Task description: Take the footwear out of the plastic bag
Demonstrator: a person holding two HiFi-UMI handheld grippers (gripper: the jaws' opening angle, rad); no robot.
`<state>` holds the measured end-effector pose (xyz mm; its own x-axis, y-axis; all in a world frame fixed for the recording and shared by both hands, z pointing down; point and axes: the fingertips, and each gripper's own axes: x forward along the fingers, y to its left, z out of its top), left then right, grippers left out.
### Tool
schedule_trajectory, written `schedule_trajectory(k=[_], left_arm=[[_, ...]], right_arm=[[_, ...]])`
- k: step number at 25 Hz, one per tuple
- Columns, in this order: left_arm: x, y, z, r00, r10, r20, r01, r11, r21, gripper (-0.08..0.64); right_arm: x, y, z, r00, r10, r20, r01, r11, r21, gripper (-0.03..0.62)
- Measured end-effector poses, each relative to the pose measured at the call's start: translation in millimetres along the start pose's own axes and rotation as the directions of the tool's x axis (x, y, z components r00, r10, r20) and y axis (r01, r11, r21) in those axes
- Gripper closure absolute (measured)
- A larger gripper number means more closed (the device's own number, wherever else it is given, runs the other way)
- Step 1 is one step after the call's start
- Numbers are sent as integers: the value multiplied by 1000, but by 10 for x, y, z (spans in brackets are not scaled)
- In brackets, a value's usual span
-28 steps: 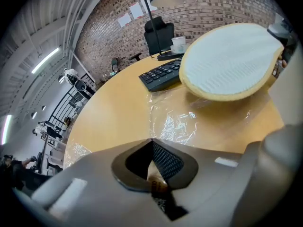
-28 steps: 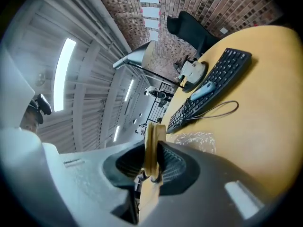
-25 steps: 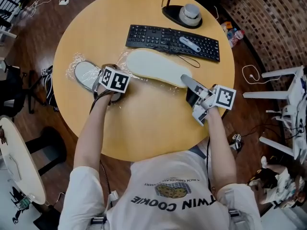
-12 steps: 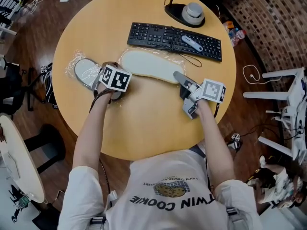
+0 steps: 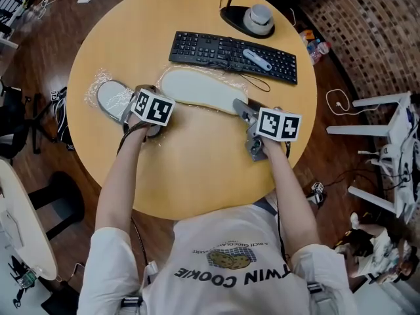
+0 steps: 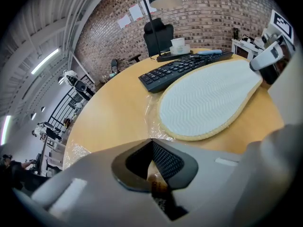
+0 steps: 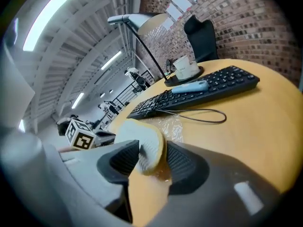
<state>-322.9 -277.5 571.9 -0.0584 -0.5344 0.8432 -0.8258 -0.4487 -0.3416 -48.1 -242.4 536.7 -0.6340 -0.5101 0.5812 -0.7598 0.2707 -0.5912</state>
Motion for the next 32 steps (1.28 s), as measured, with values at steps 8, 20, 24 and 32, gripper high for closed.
schedule_trajectory(k=[8,20,24,32], left_arm=[[-27,0,-14,1000,-2,-2,2,1000,18,554],[-895,-172,304,976,78,202,-52,990,-129,554],[-1237,-496,352,968,82,238,-42,985,-168,554],[-1839,-1599,444,953,108,283,-20,955,-297,554]], right_arm=[[-8,-173,-81,984,-173,-33,166,973,-162,413],[-372,167,59,994,-102,29,106,940,-323,419],[-559,288,-11,998,-55,23,60,924,-377,431],[-1198,258,-310,999,47,3,-40,872,-489,479]])
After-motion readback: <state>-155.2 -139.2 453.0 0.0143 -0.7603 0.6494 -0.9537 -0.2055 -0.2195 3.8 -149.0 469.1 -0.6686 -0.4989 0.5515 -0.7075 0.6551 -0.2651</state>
